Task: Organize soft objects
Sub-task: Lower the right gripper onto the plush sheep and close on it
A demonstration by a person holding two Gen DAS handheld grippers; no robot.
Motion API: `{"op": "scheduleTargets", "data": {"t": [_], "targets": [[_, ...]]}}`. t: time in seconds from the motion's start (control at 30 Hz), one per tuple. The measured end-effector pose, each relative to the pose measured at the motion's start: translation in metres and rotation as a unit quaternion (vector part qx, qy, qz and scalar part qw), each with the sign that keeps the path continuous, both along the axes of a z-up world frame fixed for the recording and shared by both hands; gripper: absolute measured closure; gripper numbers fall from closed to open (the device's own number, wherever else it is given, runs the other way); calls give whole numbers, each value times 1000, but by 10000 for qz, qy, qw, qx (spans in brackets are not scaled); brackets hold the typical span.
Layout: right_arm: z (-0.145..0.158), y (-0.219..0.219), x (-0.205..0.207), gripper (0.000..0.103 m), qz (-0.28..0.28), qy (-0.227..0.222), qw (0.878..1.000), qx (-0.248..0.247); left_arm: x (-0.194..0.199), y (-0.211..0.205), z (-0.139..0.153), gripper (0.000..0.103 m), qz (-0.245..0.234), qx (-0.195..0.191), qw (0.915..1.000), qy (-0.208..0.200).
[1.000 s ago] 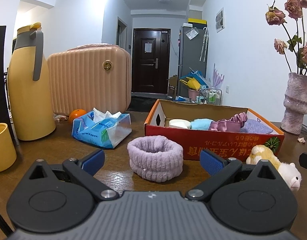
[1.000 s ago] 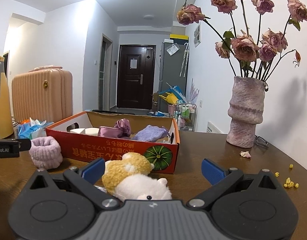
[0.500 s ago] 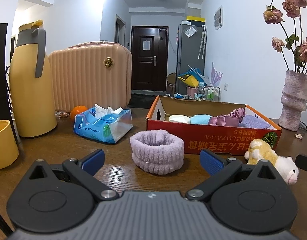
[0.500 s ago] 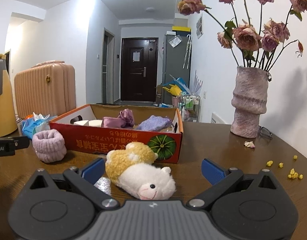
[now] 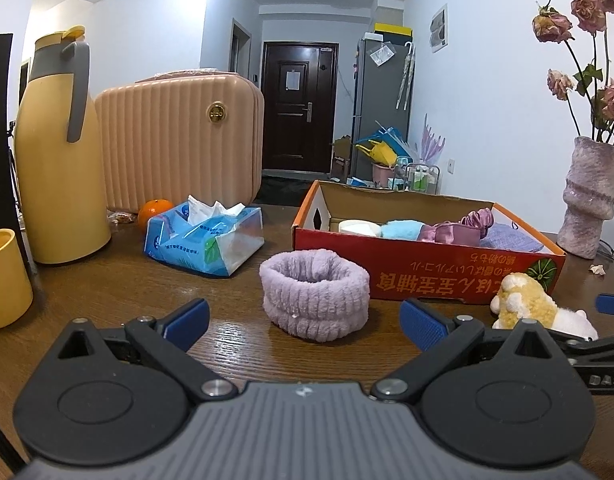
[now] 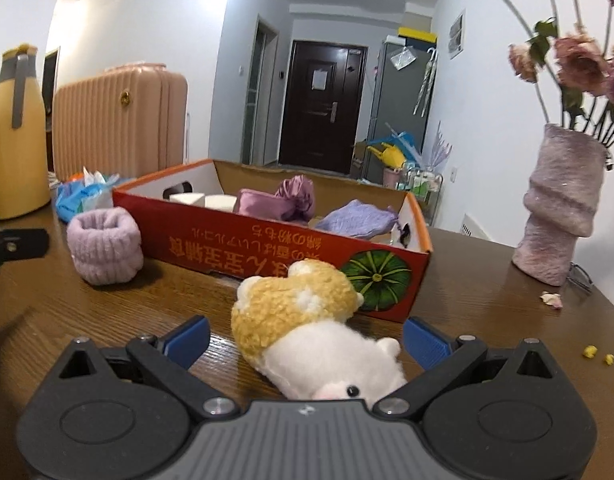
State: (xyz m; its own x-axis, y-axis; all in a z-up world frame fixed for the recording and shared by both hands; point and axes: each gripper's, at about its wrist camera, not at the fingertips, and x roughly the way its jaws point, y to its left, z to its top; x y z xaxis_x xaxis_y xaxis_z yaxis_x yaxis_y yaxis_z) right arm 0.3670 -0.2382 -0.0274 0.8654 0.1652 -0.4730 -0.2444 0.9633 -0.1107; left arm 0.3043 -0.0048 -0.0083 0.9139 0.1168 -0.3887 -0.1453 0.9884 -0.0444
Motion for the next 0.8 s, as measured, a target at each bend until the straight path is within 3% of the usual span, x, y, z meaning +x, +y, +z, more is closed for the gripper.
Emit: {"op": "scheduleTargets", "data": {"t": [0.4, 0.5, 0.57, 0.8], "targets": [[-13, -2, 44, 5, 198, 526, 9984, 113, 5, 4, -3, 0, -12, -70, 9999, 116], [-14, -2, 46, 13, 301, 574, 9978, 145, 6, 5, -3, 0, -11, -70, 9999, 135], [-14, -1, 45, 29, 416, 630, 9969, 216, 7, 6, -3, 0, -11, -72, 9999, 139], [-13, 4, 34, 33, 528, 547, 9970, 131, 7, 8, -3, 0, -24, -76, 9999, 129]]}}
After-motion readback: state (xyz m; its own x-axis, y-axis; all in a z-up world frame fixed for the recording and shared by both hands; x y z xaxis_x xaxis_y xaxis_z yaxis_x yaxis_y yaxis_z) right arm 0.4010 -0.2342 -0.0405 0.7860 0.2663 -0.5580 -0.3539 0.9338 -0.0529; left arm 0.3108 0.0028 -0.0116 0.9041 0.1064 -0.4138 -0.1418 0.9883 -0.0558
